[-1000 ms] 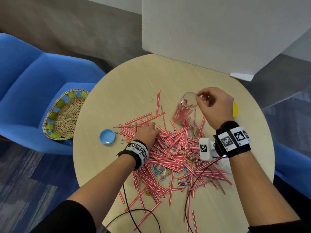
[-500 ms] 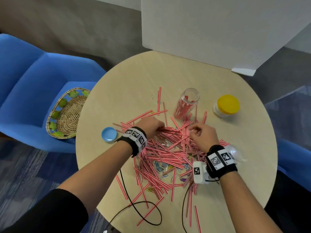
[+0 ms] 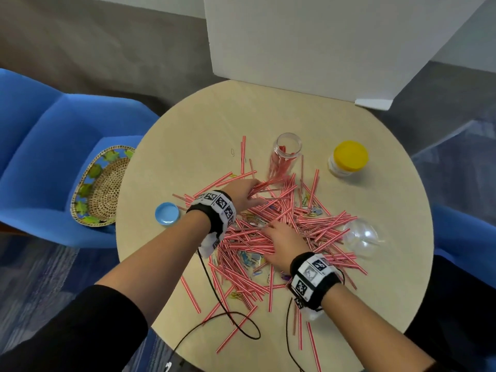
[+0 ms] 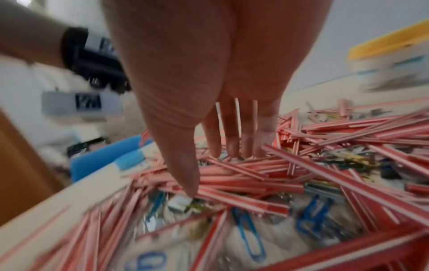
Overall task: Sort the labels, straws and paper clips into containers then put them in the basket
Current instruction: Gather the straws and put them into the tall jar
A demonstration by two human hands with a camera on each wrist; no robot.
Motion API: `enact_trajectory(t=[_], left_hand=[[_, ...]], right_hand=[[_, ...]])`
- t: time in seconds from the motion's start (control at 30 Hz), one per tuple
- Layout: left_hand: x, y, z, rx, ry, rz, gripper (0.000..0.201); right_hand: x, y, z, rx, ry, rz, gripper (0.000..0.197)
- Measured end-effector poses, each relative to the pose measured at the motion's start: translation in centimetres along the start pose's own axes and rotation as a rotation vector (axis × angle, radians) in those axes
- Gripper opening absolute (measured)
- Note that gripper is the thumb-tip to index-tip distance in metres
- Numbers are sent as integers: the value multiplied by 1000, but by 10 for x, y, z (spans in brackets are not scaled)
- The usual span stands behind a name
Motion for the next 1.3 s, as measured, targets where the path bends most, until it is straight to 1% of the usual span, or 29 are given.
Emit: enact_trajectory(t=[0.07,0.1,0.17,0.23,0.3,0.33,0.43,0.57,0.63,0.73,0.87,0.93,0.97,1.03,1.07,1.13,1.2,1.3], left_hand=[[-2,1,4,-26,7,39,39],[-3,2,7,-56,-8,59,40],[-7,8,15,-191,-68,139,41],[-16,16,17,-498,-101,292,37],[-26,18,13,-837,-93,444,34],[-31,16,12,-962,-82,488,33],[-43,7,6,-1166,-69,528,27],[-51,9,4,-1353,-108,577,23],[-51,13,4,-1466,-123,608,22],[-48,24,10,-1613,-202,651,26],[-47,33,20,-1788,-310,660,25],[-46,35,29,-1807,-330,630,27],[-45,35,35,-1773,-335,599,27],[-43,32,48,-1635,-358,522,26],[-44,29,56,-1558,-372,485,27],[-44,19,70,-1428,-394,442,37],[-43,8,86,-1335,-426,432,47],[-35,-16,114,-1256,-507,364,50]], right_hand=[[4,7,-10,-129,3,83,65],[8,9,-13,-175,2,98,65],[12,12,-16,-231,4,113,65],[16,16,-14,-259,9,138,63],[18,17,-7,-253,-4,142,61],[20,16,-4,-251,-16,137,59],[19,7,-1,-238,-11,105,54],[16,-6,4,-142,-11,13,56],[16,-14,7,-125,-12,-32,54],[15,-26,4,-143,11,-85,45],[13,-39,1,-13,42,-210,39],[12,-48,1,97,34,-290,38],[11,-52,2,137,23,-315,36],[8,-60,8,282,-11,-365,29],[5,-62,13,378,-33,-386,30],[-2,-67,27,534,-80,-422,30],[-7,-71,37,707,-115,-446,24],[-13,-69,53,901,-151,-456,25]])
Point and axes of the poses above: each hand's wrist, its own x-axis towards the middle knuckle, its own z-axis out of the back of the hand, y = z × x, the point moved 10 cm from there along x, towards the middle knuckle, and after that the axes turned 14 degrees about -y, right-handed, at the moved point
